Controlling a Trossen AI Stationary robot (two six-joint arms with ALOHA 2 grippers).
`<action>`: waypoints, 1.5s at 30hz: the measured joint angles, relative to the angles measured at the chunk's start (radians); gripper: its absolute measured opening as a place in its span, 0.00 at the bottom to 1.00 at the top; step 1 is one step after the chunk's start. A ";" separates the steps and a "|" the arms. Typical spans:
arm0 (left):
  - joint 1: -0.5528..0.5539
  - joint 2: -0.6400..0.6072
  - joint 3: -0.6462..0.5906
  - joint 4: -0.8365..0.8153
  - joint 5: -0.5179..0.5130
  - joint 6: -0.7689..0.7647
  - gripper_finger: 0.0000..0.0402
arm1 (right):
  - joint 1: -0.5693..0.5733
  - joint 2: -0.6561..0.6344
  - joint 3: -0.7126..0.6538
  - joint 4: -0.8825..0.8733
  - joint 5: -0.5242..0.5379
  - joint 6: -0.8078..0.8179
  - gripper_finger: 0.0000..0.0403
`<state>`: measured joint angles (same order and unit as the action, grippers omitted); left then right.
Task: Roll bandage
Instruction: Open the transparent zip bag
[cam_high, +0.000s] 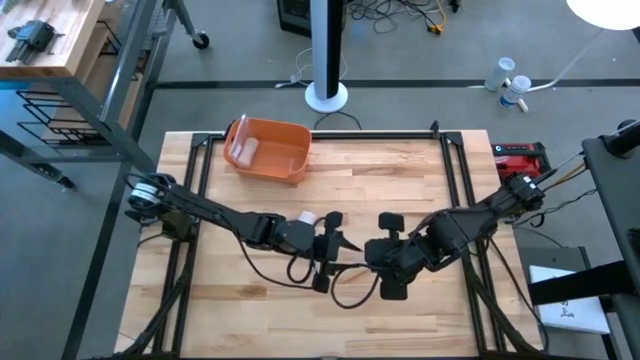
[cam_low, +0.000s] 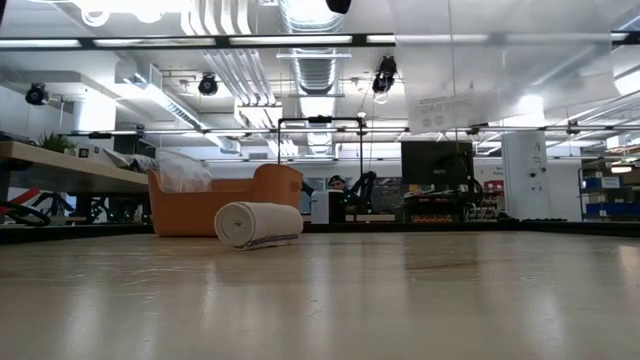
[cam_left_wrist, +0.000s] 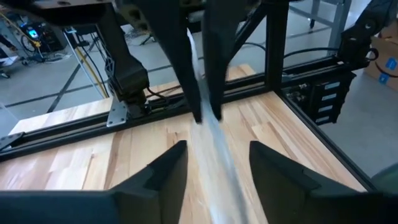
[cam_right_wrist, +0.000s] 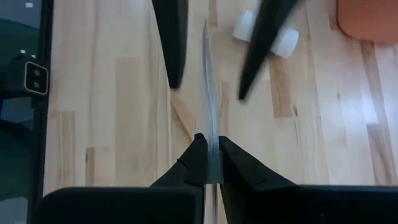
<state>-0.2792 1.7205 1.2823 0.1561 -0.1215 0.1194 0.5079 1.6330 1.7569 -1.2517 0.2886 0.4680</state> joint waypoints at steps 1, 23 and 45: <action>0.001 0.008 0.000 0.015 0.000 0.000 0.41 | 0.000 0.001 0.000 0.011 0.000 -0.015 0.05; 0.003 0.013 0.001 0.032 0.007 0.002 0.00 | 0.000 0.001 0.000 0.033 0.000 -0.008 0.05; -0.001 -0.056 -0.001 -0.187 -0.053 0.010 0.00 | 0.012 -0.052 0.000 -0.139 -0.147 0.048 0.18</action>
<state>-0.2805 1.6649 1.2811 -0.0305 -0.1748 0.1295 0.5201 1.5810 1.7569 -1.3904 0.1420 0.5158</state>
